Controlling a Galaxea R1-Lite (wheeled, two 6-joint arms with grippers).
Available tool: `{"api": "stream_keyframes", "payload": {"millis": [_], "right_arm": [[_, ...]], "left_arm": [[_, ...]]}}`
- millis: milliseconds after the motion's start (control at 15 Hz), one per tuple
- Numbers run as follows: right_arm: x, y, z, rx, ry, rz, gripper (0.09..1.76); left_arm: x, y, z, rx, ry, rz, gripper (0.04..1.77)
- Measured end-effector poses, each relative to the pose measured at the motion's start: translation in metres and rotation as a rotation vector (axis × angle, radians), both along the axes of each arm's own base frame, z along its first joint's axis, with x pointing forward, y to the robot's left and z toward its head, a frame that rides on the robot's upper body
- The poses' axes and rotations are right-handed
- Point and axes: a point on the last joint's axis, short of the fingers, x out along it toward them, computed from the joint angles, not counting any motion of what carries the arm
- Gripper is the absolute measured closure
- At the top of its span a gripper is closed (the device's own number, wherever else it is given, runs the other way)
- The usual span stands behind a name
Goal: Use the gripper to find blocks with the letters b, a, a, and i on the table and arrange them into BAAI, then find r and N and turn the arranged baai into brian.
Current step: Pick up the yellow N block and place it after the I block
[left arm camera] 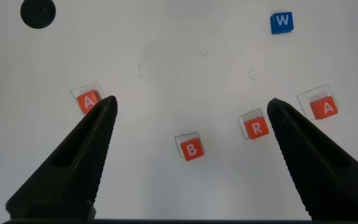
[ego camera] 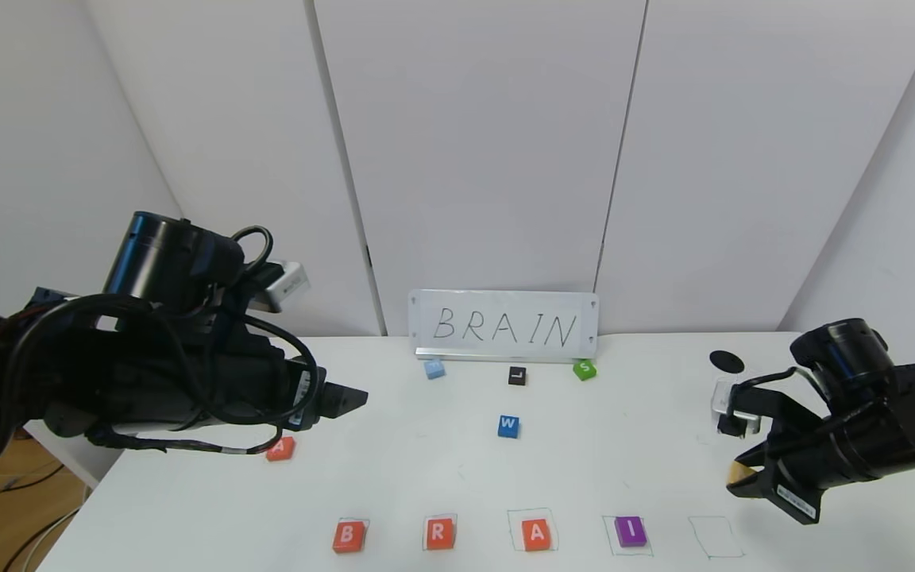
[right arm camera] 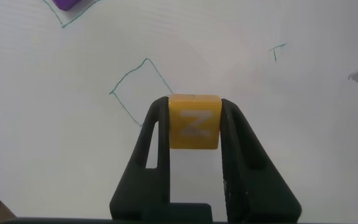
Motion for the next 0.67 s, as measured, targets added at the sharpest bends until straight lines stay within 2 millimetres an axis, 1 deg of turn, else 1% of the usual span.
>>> {"api": "stream_keyframes", "payload": {"millis": [133,333,467,667], "right_arm": [[-0.002,0.0,-0.002,-0.024,-0.002,0.051,1.32],[-0.006,-0.003,-0.01,-0.07,-0.008,0.191,1.32],[-0.008,-0.005,-0.015,-0.021,-0.002,0.263,1.32],[-0.008,-0.006,-0.022,-0.024,0.009,0.306,1.32]], "left_arm": [[-0.002,-0.001,-0.001,0.004,0.001,-0.008,0.09],[-0.004,-0.004,-0.004,0.011,0.01,-0.022,0.09],[-0.005,-0.007,-0.006,0.017,0.016,-0.035,0.09],[-0.009,-0.011,-0.008,0.026,0.021,-0.058,0.09]]}}
